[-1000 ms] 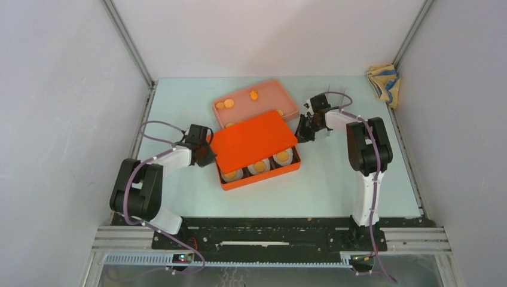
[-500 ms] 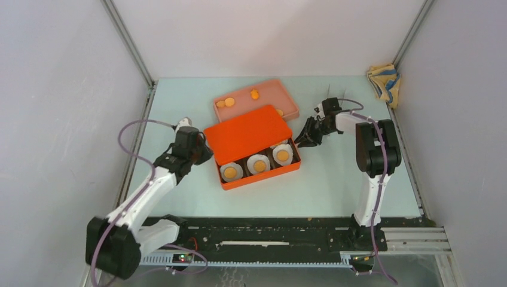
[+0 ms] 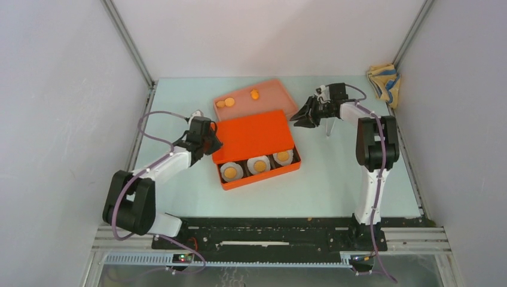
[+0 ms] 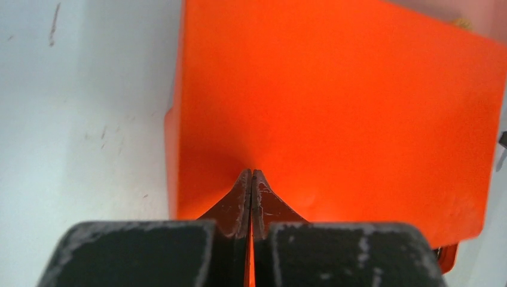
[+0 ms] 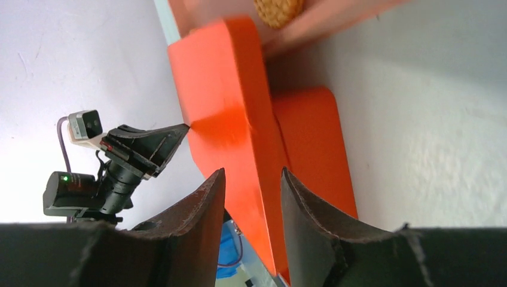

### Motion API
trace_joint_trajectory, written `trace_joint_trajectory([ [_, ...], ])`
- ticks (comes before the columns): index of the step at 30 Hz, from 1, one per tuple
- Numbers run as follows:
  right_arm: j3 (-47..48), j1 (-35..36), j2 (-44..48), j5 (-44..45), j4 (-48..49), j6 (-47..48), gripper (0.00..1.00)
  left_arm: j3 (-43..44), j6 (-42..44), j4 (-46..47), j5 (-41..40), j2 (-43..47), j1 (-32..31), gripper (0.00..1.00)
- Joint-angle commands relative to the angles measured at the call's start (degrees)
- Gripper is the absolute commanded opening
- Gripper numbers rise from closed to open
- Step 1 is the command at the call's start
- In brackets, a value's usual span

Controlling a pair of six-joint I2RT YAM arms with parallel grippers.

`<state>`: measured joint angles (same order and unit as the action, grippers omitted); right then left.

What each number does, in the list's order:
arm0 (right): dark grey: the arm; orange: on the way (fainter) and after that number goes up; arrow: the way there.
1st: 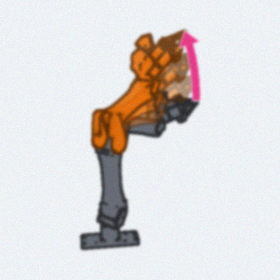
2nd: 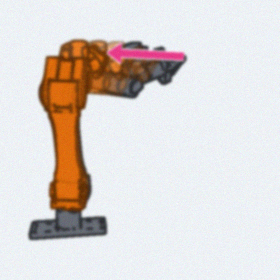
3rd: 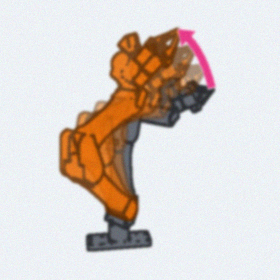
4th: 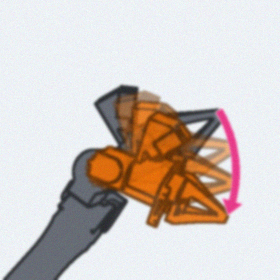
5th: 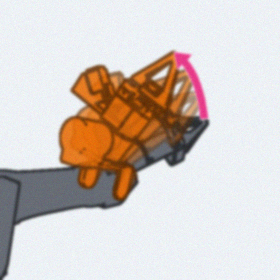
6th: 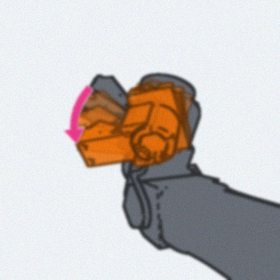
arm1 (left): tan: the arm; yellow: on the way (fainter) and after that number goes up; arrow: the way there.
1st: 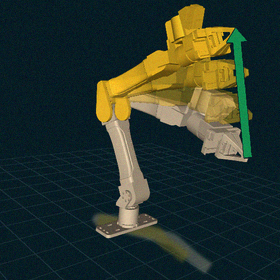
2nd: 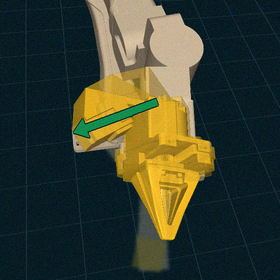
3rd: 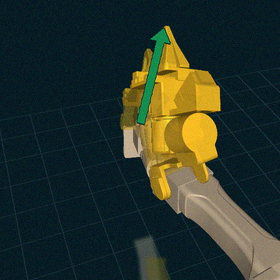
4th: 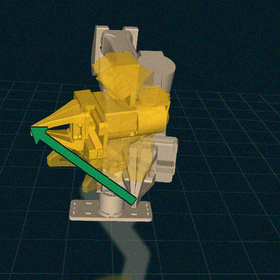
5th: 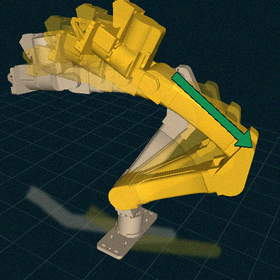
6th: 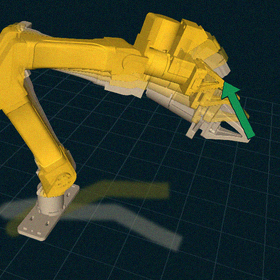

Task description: Pack the cookies

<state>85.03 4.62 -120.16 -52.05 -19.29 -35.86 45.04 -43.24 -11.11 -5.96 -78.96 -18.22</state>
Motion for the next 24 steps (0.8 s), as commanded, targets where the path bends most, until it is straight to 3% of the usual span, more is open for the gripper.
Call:
trace_joint_trajectory([
  [1,7.01,2.4,-7.36,-5.42,1.78,-2.64,0.47,1.7,0.68,1.41,1.51,-5.19,-0.22,0.0],
  [7,13.66,5.17,-12.93,-6.68,-1.05,-2.6,0.48,1.72,1.22,1.78,1.61,-6.86,-0.54,0.0],
  [14,5.12,5.94,-9.26,-13.33,21.15,-13.98,0.47,0.74,1.41,2.87,2.24,-7.18,-0.97,0.0],
  [20,6.53,8.34,-10.83,-18.79,33.94,-21.47,0.47,0.32,1.49,4.07,2.78,-8.48,-1.21,0.0],
  [24,11.25,8.97,-13.82,-18.49,31.94,-21.03,0.47,0.15,1.33,4.99,3.68,-8.76,-1.21,0.0],
])
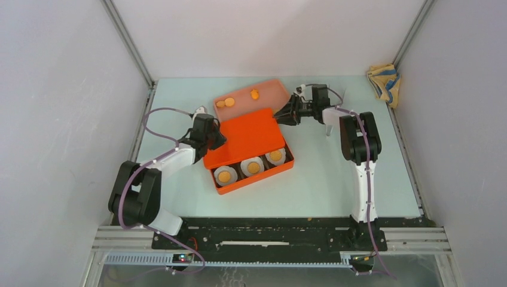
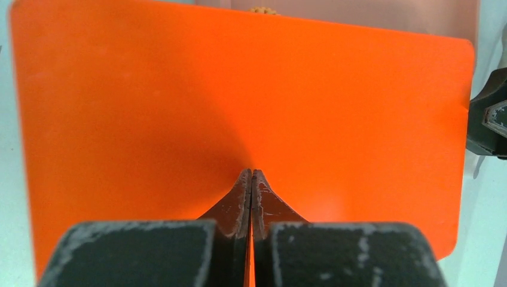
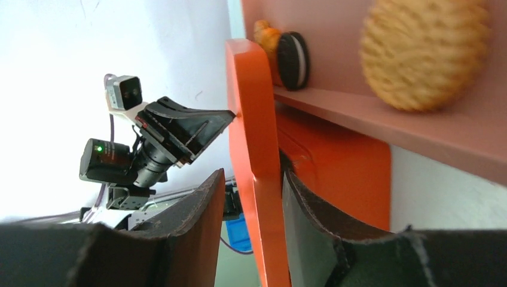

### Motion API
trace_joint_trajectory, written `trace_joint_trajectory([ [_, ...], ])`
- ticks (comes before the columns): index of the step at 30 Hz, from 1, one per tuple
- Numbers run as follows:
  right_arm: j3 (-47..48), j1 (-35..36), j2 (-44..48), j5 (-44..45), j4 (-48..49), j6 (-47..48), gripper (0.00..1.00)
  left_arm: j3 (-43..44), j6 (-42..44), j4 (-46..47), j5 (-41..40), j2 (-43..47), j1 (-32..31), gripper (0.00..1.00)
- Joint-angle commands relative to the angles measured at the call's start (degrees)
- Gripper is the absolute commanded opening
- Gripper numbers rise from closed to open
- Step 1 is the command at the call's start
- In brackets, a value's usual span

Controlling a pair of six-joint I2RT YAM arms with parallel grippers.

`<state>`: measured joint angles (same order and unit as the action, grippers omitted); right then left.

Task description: Pack the cookies

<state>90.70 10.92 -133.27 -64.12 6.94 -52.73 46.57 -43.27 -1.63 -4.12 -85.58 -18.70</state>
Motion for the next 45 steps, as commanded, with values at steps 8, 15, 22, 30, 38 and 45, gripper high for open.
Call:
trace_joint_trajectory([
  [8,12.98,5.89,-9.31,-15.09,17.04,-16.36,0.47,-1.1,1.6,-4.24,2.25,-2.57,-0.81,0.0],
  [15,13.56,8.46,-9.52,-14.35,-4.16,0.97,0.47,-1.28,1.69,-3.4,2.48,-3.23,-0.86,0.0],
  [22,24.29,11.0,-8.12,-5.45,-40.36,27.97,0.47,-1.97,1.37,-1.98,3.53,-4.43,-0.81,0.0],
  [30,20.78,15.37,-2.14,10.04,-48.65,35.03,0.41,-2.12,1.17,-0.87,5.27,-4.84,-0.81,0.0],
  [38,14.7,17.11,2.14,13.22,-39.66,29.23,0.12,-2.59,1.08,-1.32,6.13,-1.02,-0.81,0.0],
  [45,7.26,12.77,8.37,1.14,-25.02,18.32,0.05,-0.96,3.59,-13.48,1.82,18.84,-1.05,0.0],
])
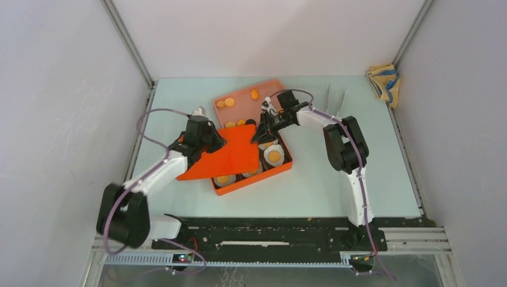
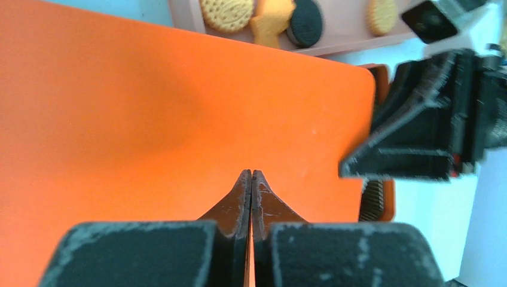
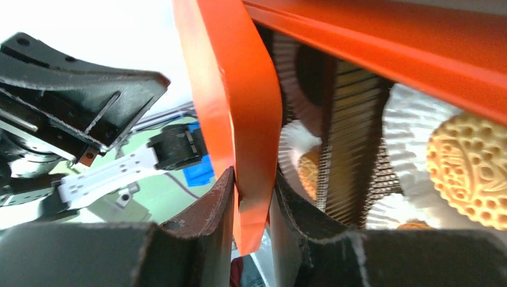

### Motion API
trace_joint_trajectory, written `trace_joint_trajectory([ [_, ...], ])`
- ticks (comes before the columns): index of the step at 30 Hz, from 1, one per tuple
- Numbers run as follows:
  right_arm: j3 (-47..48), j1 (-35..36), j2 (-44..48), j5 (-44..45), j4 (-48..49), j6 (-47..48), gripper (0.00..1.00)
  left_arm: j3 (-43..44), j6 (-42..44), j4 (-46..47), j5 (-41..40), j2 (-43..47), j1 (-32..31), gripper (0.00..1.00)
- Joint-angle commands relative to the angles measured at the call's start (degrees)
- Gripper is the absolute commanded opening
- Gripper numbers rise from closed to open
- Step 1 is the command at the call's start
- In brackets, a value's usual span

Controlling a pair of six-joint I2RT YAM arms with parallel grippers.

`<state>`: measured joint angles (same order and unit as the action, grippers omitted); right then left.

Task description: Pack the cookies

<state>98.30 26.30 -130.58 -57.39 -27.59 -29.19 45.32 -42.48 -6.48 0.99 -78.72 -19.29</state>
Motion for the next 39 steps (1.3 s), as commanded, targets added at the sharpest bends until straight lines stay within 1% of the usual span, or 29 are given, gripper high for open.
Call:
trace_joint_trajectory([
  [1,-0.23,-3.62,5.93,-8.09,10.55,-6.88,0.04,0.48,3.07,-10.62,-4.3,15.35,-0.57,0.0],
  [4,1.87,-6.66,6.25,-15.66,10.8,-9.22,0.03,0.72,4.02,-15.69,-7.22,23.75,-0.73,0.0],
  [6,4.16,-8.59,5.87,-20.04,6.85,-7.88,0.03,0.94,4.4,-18.87,-9.34,27.84,-0.75,0.0],
  [7,5.81,-9.61,5.57,-21.2,3.86,-5.34,0.03,0.98,4.5,-20.26,-9.89,29.46,-0.75,0.0],
  [8,7.62,-10.65,5.22,-21.42,-3.43,-1.24,0.03,1.07,4.57,-21.94,-10.82,30.82,-0.79,0.0],
  [9,9.26,-11.55,4.74,-22.29,-8.52,2.74,0.03,1.12,4.64,-22.6,-11.33,32.04,-0.78,0.0],
  [12,9.95,-13.95,4.01,-25.89,-19.98,13.29,0.02,0.72,4.8,-24.8,-12.56,34.45,-0.75,0.0],
  [13,8.81,-14.64,4.13,-26.12,-22.14,16.07,0.01,0.55,4.79,-25.07,-12.85,34.76,-0.75,0.0],
  [16,4.07,-15.44,5.16,-31.21,-24.97,22.73,0.0,-0.28,4.52,-24.93,-12.79,34.96,-0.81,0.0],
  [18,2.71,-14.77,5.47,-31.35,-28.02,25.94,0.0,-0.57,4.57,-24.46,-12.33,34.51,-0.84,0.0],
  [20,2.43,-13.57,5.24,-33.26,-30.34,28.5,0.0,-0.84,4.76,-23.91,-11.92,33.89,-0.84,0.0],
  [21,3.38,-13.11,4.69,-34.5,-32.31,31.89,0.0,-0.89,4.84,-23.69,-11.96,33.67,-0.88,0.0],
  [22,5.35,-12.78,3.72,-36.16,-37.84,37.32,0.0,-1.04,4.92,-23.56,-11.96,33.57,-0.84,0.0],
  [23,8.38,-12.54,2.03,-38.81,-47.48,46.82,0.0,-1.14,4.95,-23.42,-12.03,33.55,-0.84,0.0],
  [24,12.78,-12.61,-0.37,-40.4,-62.64,57.74,0.0,-1.32,4.88,-23.32,-11.99,33.62,-0.84,0.0],
  [25,12.97,-12.67,-0.66,-40.49,-64.34,58.83,0.0,-1.52,4.74,-23.26,-11.88,33.85,-0.85,0.0],
  [31,6.74,-14.52,0.1,-40.44,-64.6,62.52,0.0,-3.31,3.53,-22.13,-10.43,35.56,-2.63,0.0],
  [36,-0.41,-18.18,1.06,-40.39,-64.73,65.51,0.0,-3.23,2.13,-21.13,-12.32,33.92,-9.58,0.0],
  [39,-2.44,-20.13,2.26,-40.44,-64.8,66.16,0.0,-2.81,0.83,-20.07,-13.36,31.22,-13.21,0.0],
])
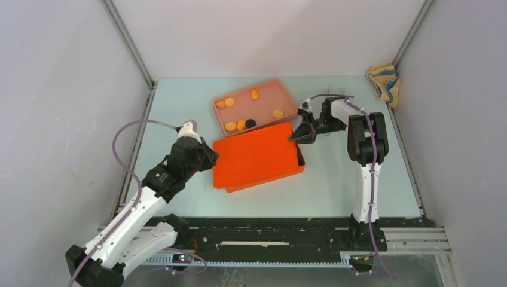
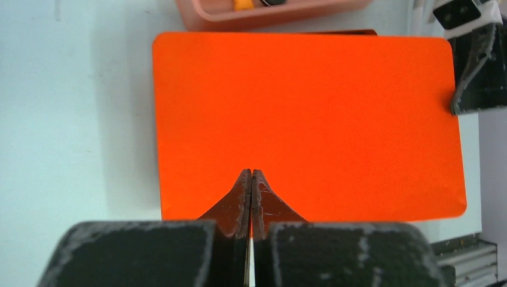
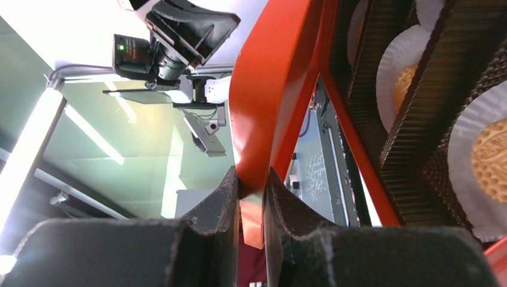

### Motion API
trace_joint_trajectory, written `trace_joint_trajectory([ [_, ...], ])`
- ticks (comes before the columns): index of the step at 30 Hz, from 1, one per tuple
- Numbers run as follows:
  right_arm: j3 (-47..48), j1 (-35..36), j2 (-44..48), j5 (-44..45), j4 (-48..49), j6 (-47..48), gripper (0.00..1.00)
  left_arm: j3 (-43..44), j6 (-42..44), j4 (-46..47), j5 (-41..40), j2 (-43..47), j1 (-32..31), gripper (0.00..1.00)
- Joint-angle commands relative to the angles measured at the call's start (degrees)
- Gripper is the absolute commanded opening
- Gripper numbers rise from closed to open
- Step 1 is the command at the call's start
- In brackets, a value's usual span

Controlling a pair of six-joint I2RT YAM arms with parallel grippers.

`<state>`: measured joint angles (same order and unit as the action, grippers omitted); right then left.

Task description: Pack the cookies

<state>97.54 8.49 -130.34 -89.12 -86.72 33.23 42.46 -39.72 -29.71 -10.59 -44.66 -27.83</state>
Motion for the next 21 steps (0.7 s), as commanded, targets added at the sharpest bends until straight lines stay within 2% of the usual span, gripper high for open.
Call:
trace_joint_trajectory([
  [1,-1.7,-2.74,2.3,-8.7,-5.66,3.34,0.0,0.19,-2.2,3.69,-1.81,-3.68,-5.43,0.0],
  [4,0.94,-3.56,2.76,-8.7,-5.65,1.46,0.0,0.87,-2.41,4.89,-2.21,-5.61,-7.17,0.0],
  [8,9.35,-3.3,1.9,-8.61,-5.57,-2.61,0.0,2.49,-1.35,4.83,-3.32,-6.81,-7.67,0.0],
  [14,28.47,-0.76,-2.33,-7.29,-5.57,-11.08,0.0,5.57,0.8,3.88,-5.59,-7.78,-7.67,0.0],
  [17,40.82,1.12,-4.34,-2.21,-4.5,-18.96,0.0,6.2,1.21,3.87,-5.91,-8.8,-7.65,0.0],
  [18,41.78,1.94,-3.27,2.91,-0.14,-26.41,0.0,6.35,1.27,3.87,-5.95,-9.12,-7.67,0.0],
  [20,30.55,4.45,5.92,27.62,24.19,-47.3,0.0,6.54,1.32,4.0,-6.02,-9.74,-7.67,0.0],
  [21,25.52,5.3,9.9,34.04,31.86,-50.82,0.0,6.57,1.38,4.21,-6.02,-10.02,-7.67,0.0],
])
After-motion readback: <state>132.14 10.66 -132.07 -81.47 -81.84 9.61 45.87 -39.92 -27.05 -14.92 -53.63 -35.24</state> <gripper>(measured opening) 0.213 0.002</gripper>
